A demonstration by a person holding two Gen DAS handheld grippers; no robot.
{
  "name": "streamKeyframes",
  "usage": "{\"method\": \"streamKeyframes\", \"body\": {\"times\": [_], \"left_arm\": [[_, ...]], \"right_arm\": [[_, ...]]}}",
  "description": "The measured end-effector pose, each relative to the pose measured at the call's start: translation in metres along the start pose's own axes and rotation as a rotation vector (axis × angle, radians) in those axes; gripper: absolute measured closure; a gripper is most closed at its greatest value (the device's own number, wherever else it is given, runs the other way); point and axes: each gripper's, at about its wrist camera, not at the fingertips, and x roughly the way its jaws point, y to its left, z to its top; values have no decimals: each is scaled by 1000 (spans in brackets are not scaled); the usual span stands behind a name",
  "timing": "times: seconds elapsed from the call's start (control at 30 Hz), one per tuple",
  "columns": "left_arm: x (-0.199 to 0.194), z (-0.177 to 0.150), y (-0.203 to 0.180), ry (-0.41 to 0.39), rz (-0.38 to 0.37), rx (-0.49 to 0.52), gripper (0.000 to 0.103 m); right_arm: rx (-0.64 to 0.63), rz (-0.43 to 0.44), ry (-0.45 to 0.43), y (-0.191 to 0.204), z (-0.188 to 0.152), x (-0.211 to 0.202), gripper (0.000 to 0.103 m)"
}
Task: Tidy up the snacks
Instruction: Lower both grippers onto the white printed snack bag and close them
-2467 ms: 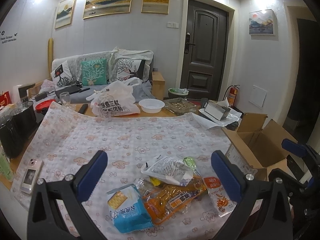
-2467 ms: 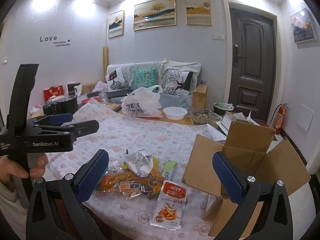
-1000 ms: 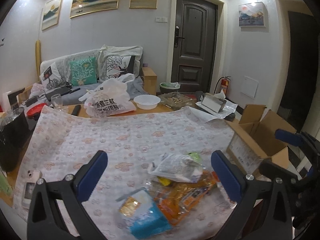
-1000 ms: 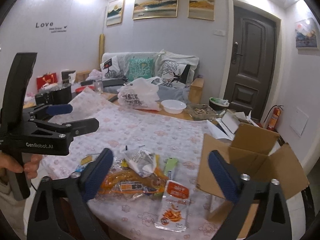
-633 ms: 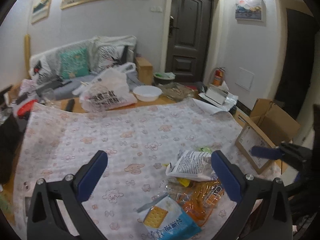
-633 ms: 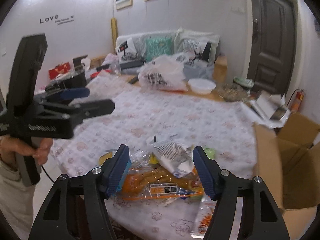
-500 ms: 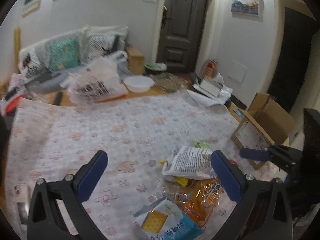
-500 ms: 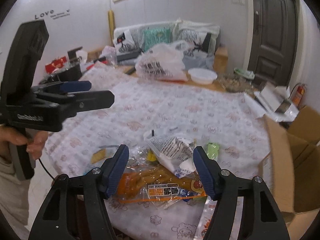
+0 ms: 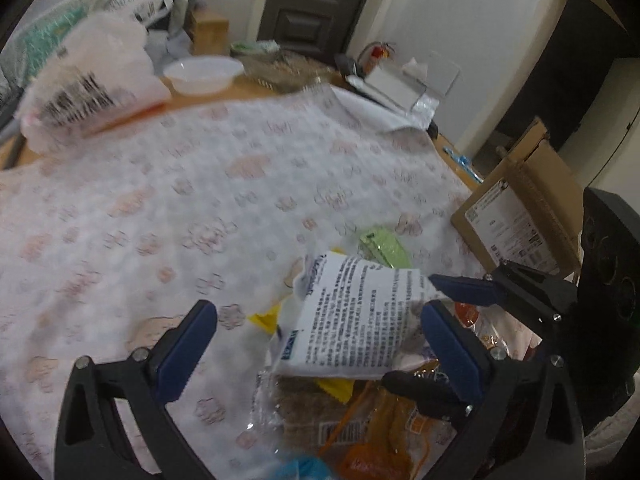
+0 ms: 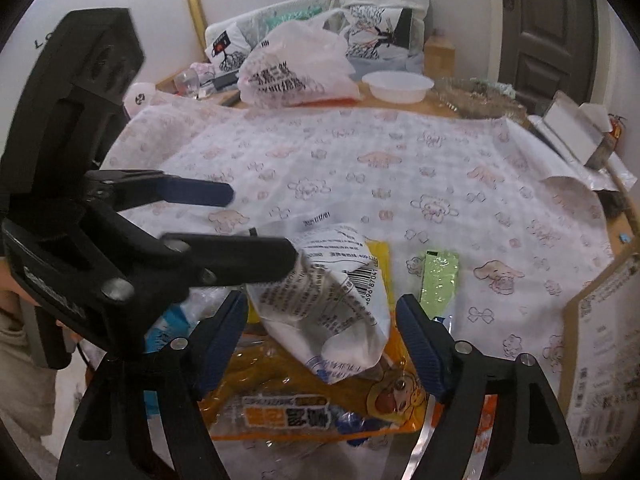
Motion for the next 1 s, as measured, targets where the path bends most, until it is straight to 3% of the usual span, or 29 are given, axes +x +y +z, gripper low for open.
{"method": "streamKeyframes", "body": {"times": [0.17,0.27,0.3,0.33,0.47,0.73,0.83,0.9,1.0], "left_arm": [[19,-2,4,53,-84,-31,2],[22,-3,3,58,-95,-29,10],[21,-4,2,56,-94,-21,18],[20,-4,0,59,-104,-16,20],[17,-5,-4,57,-72,10,32],[4,-5,-10,17,-57,36,41],[-6,-5,-19,-4,-24,71,47],[-14,-5,-24,-24,-11,88,57],[-28,-6,-30,-51,8,105,58]], "right_arm": [[9,43,31,-7,1,18,30],[-3,52,41,-6,1,24,31],[-6,54,44,-5,0,25,32],[-8,50,45,-5,0,26,37],[9,50,36,-8,0,24,45],[22,58,-16,-7,0,12,58],[20,56,-29,-4,2,8,60],[11,46,-46,-1,3,4,62],[-1,45,-74,4,5,-6,64]]}}
